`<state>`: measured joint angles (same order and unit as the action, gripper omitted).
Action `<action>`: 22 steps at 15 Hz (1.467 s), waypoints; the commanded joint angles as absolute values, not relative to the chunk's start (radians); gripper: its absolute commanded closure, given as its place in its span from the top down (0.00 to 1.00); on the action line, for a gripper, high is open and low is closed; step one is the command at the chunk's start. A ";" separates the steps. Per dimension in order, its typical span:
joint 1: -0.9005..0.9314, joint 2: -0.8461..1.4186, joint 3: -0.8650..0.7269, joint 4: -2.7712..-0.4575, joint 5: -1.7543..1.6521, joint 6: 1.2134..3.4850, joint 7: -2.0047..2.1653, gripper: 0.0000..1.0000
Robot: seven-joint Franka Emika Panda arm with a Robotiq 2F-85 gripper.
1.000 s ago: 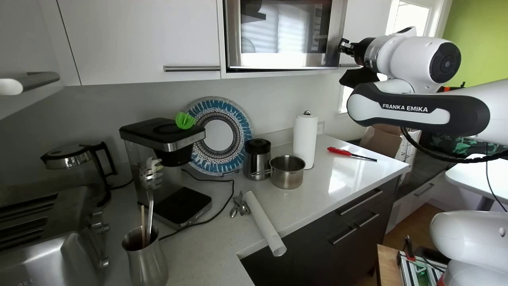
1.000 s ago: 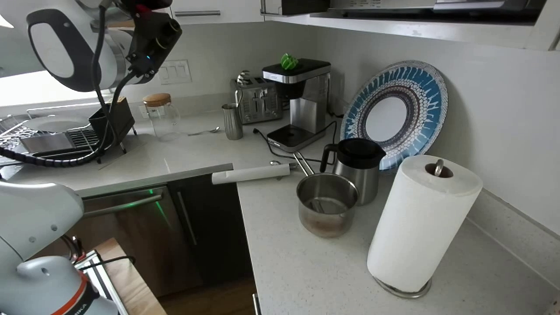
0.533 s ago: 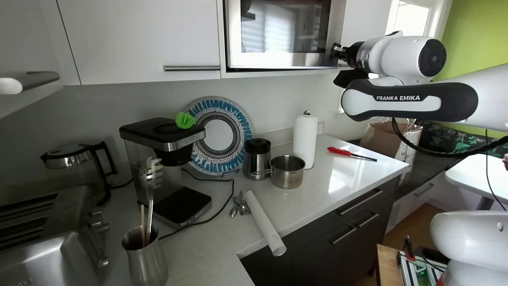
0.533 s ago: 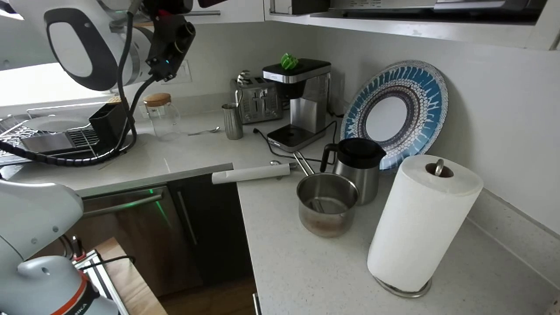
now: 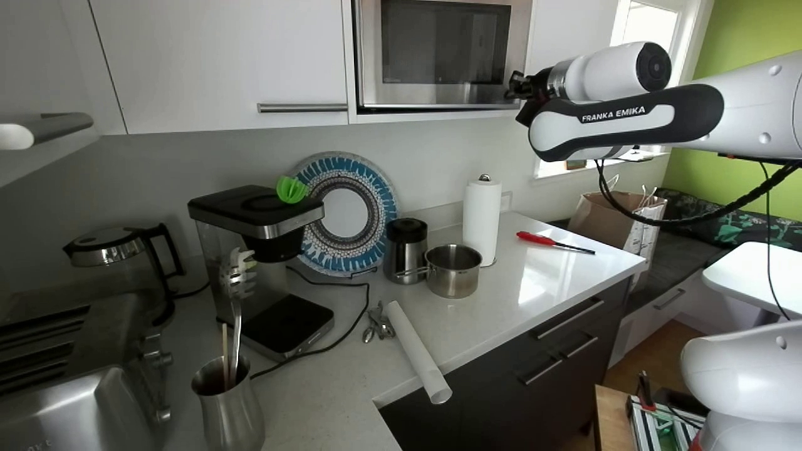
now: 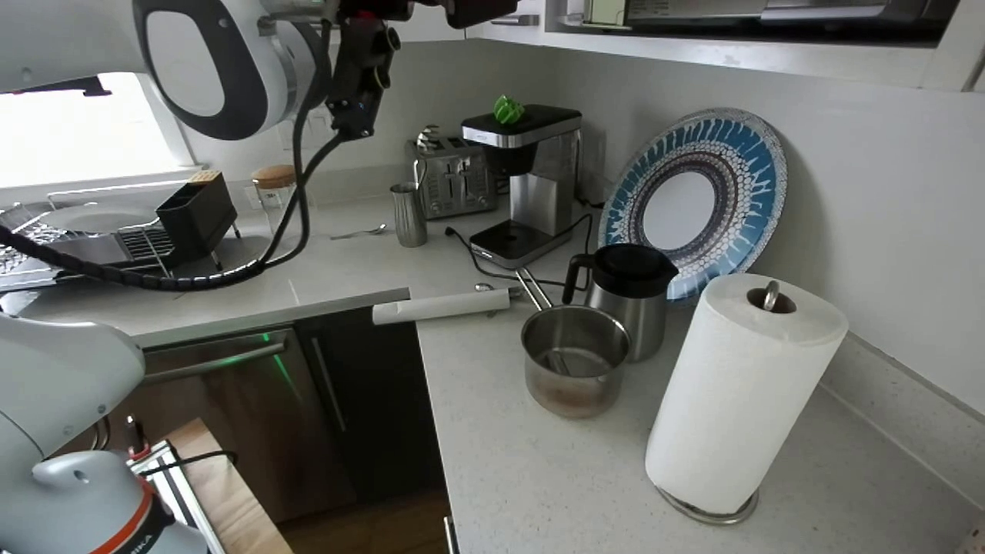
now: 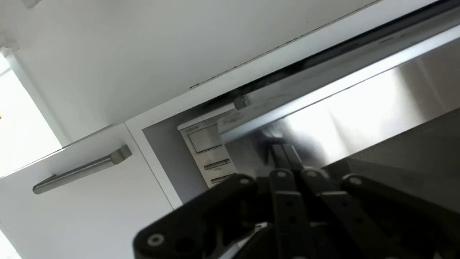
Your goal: Close the microwave door
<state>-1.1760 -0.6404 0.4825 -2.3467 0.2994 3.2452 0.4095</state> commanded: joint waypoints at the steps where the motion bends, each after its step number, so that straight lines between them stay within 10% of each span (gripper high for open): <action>1: -1.207 -0.623 0.503 -2.322 0.297 3.227 0.417 0.00; 22: -1.448 -0.353 0.674 -1.981 0.272 3.062 0.466 0.00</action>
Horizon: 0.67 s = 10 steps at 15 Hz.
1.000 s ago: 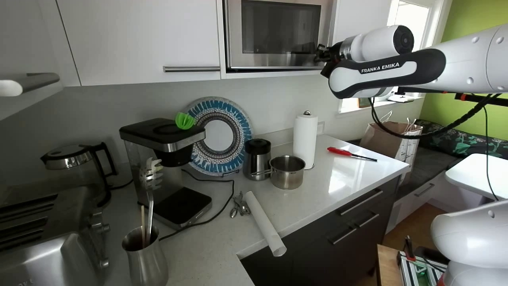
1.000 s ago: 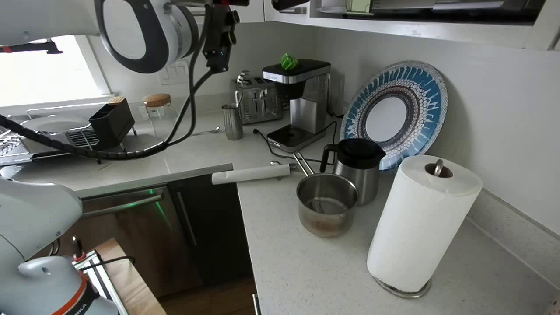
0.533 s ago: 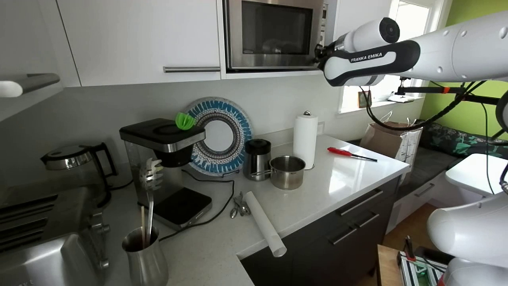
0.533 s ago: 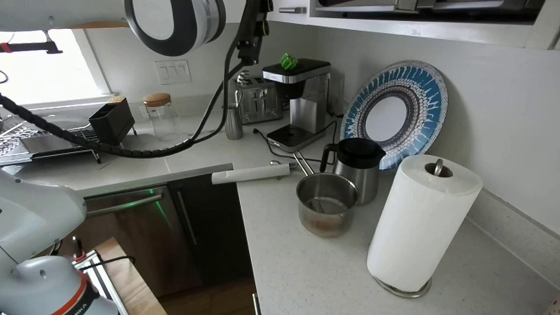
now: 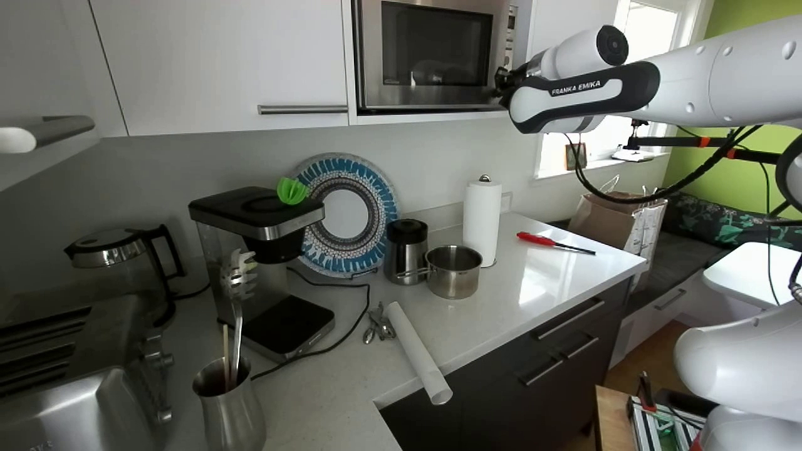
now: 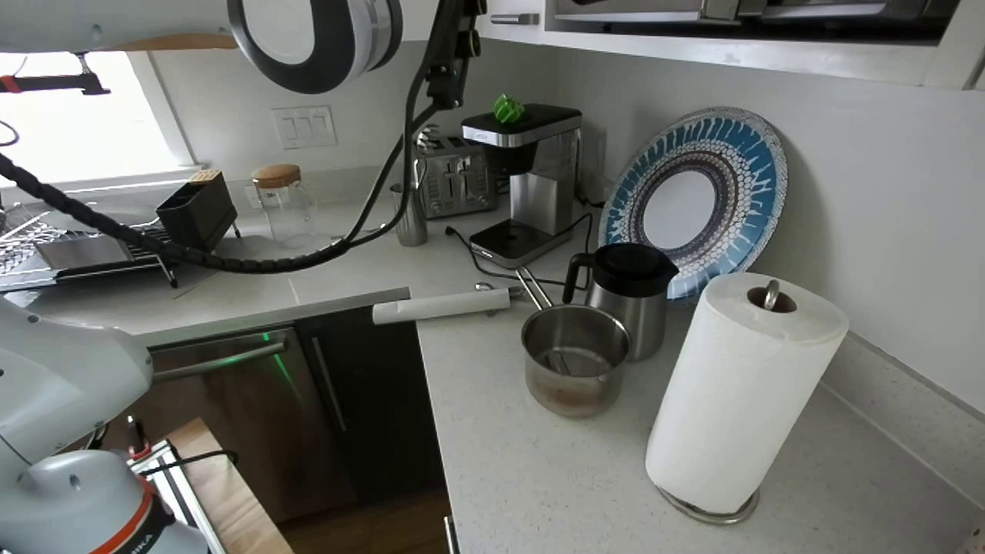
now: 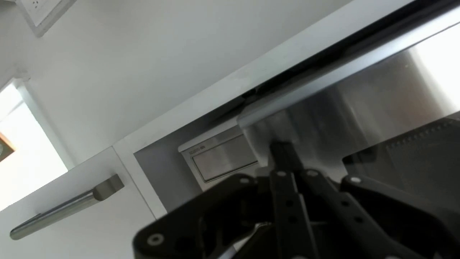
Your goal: Close the microwave door
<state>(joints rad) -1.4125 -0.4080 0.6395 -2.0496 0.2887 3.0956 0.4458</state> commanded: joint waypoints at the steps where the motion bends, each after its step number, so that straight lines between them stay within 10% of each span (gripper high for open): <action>1: -1.473 -0.337 0.693 -1.959 0.264 3.056 0.475 0.00; 10: -1.780 -0.185 0.957 -1.780 0.067 2.904 0.662 0.00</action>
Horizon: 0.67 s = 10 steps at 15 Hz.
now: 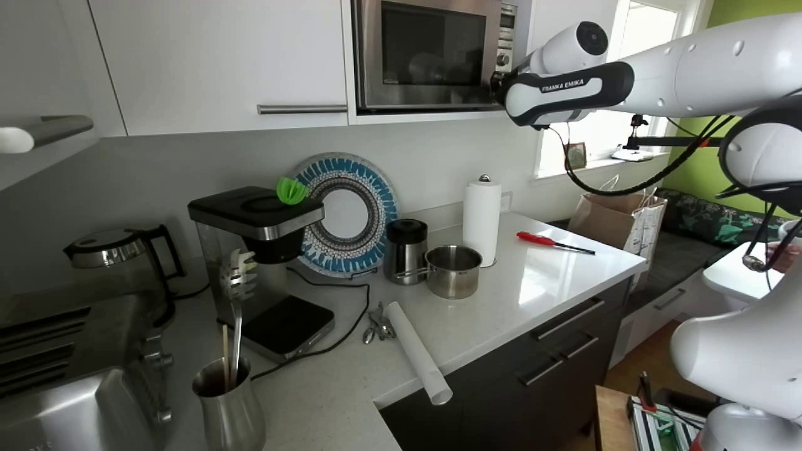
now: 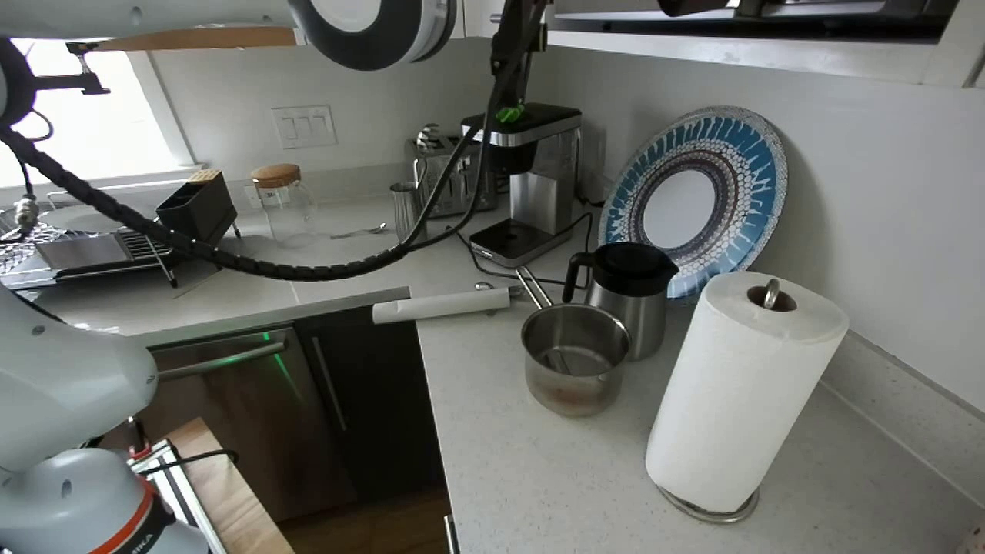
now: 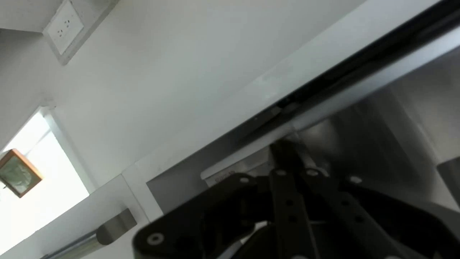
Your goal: Close the microwave door
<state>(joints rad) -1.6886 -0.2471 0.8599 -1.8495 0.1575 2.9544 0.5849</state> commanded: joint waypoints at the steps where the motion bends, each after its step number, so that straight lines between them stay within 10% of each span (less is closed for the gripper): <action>1: -1.795 -0.197 0.970 -1.784 0.050 2.923 0.676 0.00; 10: -1.652 -0.386 0.793 -2.029 0.148 3.245 0.623 0.00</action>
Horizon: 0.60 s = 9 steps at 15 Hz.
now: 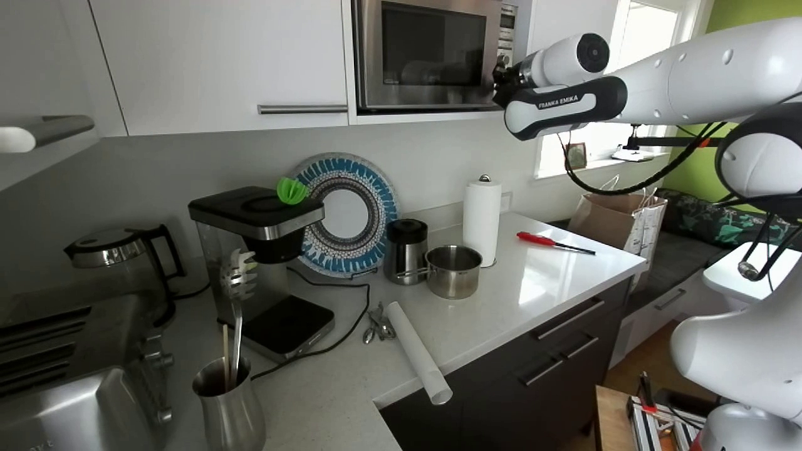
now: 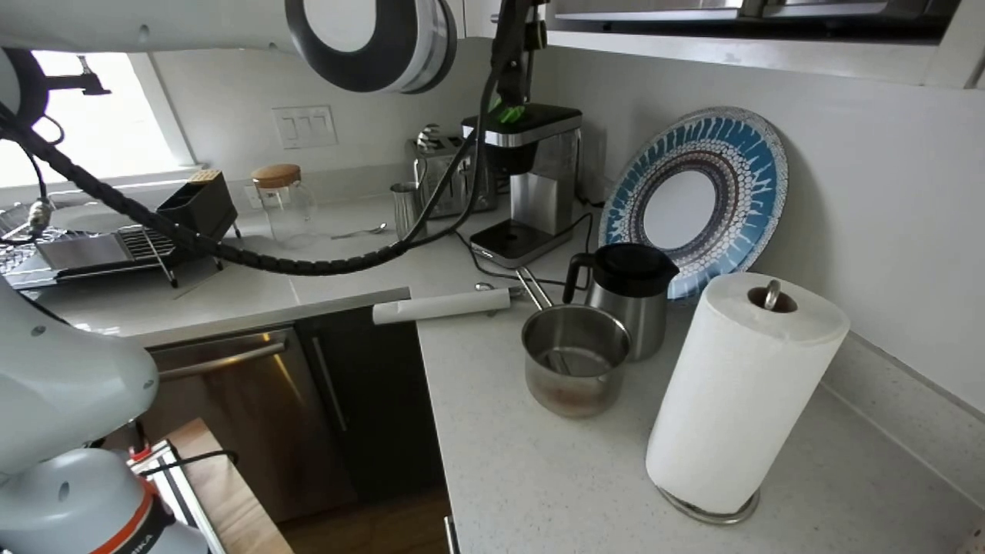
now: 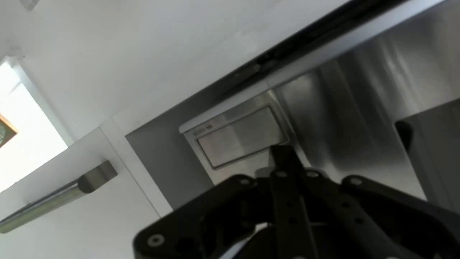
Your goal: Close the microwave door
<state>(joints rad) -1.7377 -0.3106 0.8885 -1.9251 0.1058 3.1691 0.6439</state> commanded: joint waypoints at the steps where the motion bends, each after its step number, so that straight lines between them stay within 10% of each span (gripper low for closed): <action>1: -1.645 -0.418 0.772 -2.063 0.147 3.254 0.631 0.00; 9: -1.295 -0.400 0.525 -2.147 0.118 3.152 0.484 0.00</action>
<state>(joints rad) -1.4279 -0.4192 0.6075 -2.1388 0.1119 3.2059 0.5418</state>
